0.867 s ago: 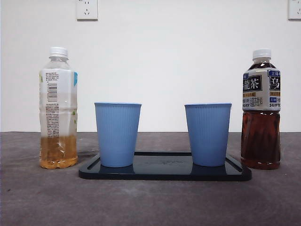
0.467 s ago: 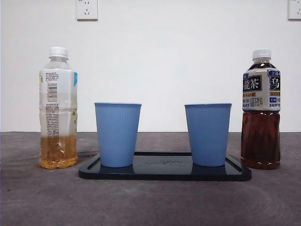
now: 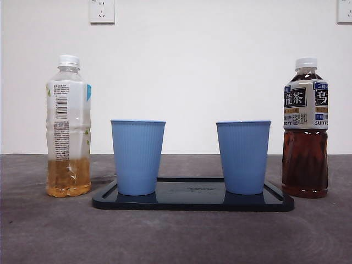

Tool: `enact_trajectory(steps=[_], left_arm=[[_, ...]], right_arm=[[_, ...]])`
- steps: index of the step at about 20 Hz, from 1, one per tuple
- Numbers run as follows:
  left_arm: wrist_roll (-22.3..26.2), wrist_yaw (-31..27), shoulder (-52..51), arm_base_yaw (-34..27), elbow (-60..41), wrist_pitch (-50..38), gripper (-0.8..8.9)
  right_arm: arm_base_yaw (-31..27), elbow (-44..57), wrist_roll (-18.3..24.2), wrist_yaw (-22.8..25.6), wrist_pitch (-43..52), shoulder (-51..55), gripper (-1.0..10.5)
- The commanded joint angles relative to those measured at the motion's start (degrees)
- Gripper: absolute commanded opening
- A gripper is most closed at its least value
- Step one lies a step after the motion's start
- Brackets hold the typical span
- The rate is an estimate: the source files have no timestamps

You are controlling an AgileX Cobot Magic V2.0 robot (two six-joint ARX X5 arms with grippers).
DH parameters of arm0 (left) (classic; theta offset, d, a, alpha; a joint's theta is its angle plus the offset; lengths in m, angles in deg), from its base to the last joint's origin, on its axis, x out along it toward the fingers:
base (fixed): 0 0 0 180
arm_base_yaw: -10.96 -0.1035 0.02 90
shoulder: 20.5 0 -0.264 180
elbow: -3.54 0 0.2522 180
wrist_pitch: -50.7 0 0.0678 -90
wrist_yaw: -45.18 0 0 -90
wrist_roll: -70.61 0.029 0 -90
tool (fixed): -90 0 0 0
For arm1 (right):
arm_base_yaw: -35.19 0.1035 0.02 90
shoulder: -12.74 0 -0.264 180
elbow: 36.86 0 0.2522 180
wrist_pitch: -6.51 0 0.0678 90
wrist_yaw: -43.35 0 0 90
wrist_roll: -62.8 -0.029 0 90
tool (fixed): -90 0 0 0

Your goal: Pour the drink into the cup

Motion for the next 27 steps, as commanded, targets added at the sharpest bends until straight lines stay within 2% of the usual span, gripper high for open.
enact_trajectory(steps=[1, 3, 8, 12, 18, 23, 27], left_arm=[[1.0, 0.4, 0.2, 0.2, 1.2, -0.6, 4.37], [0.8, 0.4, 0.2, 0.2, 1.2, -0.4, 5.03], [0.9, 0.3, 0.2, 0.2, 1.2, 0.7, 5.01], [0.9, 0.3, 0.2, 0.2, 1.2, 0.6, 5.01], [0.9, 0.3, 0.2, 0.2, 1.2, 0.3, 5.01], [0.9, 0.3, 0.2, 0.2, 1.2, 0.2, 5.01], [0.9, 0.3, 0.2, 0.2, 1.2, 0.3, 5.01]], right_arm=[[0.0, -0.9, 0.3, 0.0, 0.2, -0.2, 4.2], [0.0, -0.9, 0.3, 0.4, 0.2, -0.2, 4.3], [0.4, -0.1, -1.3, 3.3, 2.3, -0.2, 4.3], [0.9, 5.6, -7.0, 3.1, 12.7, -0.2, 4.3], [2.7, 19.5, -16.9, 3.8, 33.6, -0.7, 4.3], [7.4, 26.1, -16.9, 9.7, 46.2, -6.9, 4.3], [10.5, 26.4, -13.1, 14.0, 55.8, -15.7, 4.3]])
